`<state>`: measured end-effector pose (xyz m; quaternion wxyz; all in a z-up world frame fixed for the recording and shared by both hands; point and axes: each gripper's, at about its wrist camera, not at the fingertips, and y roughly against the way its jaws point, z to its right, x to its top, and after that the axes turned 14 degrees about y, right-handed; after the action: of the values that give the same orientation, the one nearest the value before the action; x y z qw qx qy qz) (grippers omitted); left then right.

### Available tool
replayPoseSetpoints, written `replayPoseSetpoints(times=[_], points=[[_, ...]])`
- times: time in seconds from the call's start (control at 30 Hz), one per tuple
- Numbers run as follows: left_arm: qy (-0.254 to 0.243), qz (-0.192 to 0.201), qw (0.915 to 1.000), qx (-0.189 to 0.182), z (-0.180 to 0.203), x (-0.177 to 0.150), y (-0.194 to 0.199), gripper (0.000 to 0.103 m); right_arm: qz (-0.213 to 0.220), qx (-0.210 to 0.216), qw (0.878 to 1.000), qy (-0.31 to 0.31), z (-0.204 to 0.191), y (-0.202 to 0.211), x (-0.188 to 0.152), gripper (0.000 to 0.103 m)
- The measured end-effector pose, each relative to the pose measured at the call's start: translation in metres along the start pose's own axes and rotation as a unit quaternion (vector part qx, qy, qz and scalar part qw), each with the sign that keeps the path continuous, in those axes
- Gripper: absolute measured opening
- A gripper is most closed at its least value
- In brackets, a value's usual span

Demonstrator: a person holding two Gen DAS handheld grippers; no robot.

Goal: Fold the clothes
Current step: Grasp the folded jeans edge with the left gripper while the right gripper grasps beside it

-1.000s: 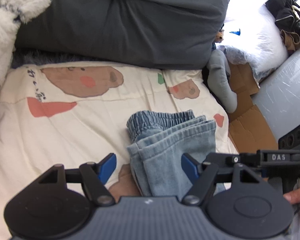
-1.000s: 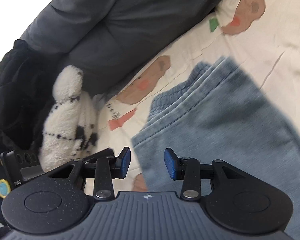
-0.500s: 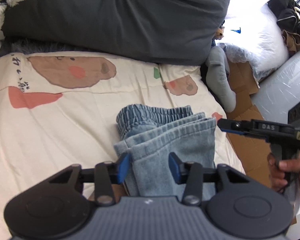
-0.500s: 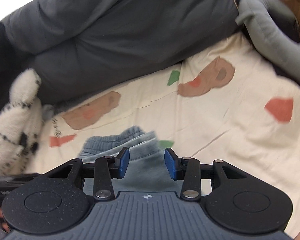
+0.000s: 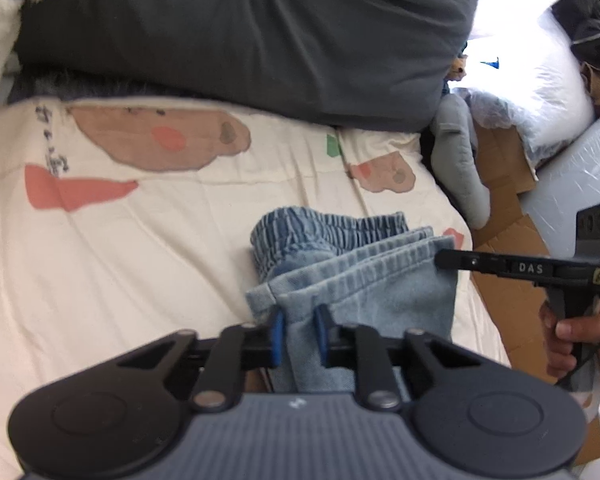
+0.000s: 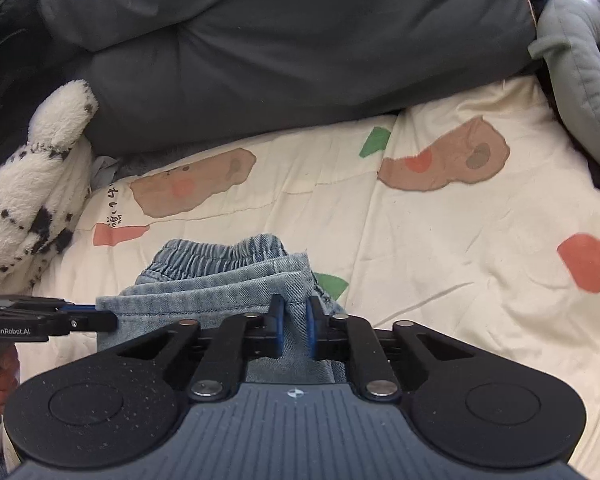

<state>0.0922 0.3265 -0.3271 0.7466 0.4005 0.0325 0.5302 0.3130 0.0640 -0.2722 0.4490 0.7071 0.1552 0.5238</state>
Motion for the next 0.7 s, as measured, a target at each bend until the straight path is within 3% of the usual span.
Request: replayPoseSetpoints(times=[0.23, 0.43, 0.5, 0.57, 0.63, 0.7], points=[[-0.017, 0.021, 0.9996, -0.010, 0.013, 0.004, 0.013, 0.008, 0.020, -0.013, 1.000, 0.011, -0.002, 0.017, 0.010, 0.008], [-0.016, 0.016, 0.9997, 0.011, 0.004, 0.002, -0.001, 0.009, 0.007, -0.022, 1.000, 0.021, -0.004, 0.004, 0.016, 0.008], [-0.016, 0.009, 0.9995, 0.025, -0.001, 0.002, -0.008, 0.019, -0.007, -0.027, 0.999, 0.023, -0.004, -0.005, 0.013, 0.009], [-0.011, 0.012, 0.9992, 0.037, -0.004, 0.002, -0.008, 0.046, -0.016, -0.035, 0.999, 0.024, -0.004, -0.011, 0.010, 0.011], [-0.008, 0.013, 0.9990, 0.041, -0.006, 0.002, -0.008, 0.058, -0.015, -0.040, 0.999, 0.020, -0.003, -0.010, 0.009, 0.016], [-0.006, 0.002, 0.9993, 0.037, -0.010, 0.001, -0.010, 0.060, -0.014, -0.038, 0.999, 0.018, -0.001, -0.009, 0.009, 0.023]])
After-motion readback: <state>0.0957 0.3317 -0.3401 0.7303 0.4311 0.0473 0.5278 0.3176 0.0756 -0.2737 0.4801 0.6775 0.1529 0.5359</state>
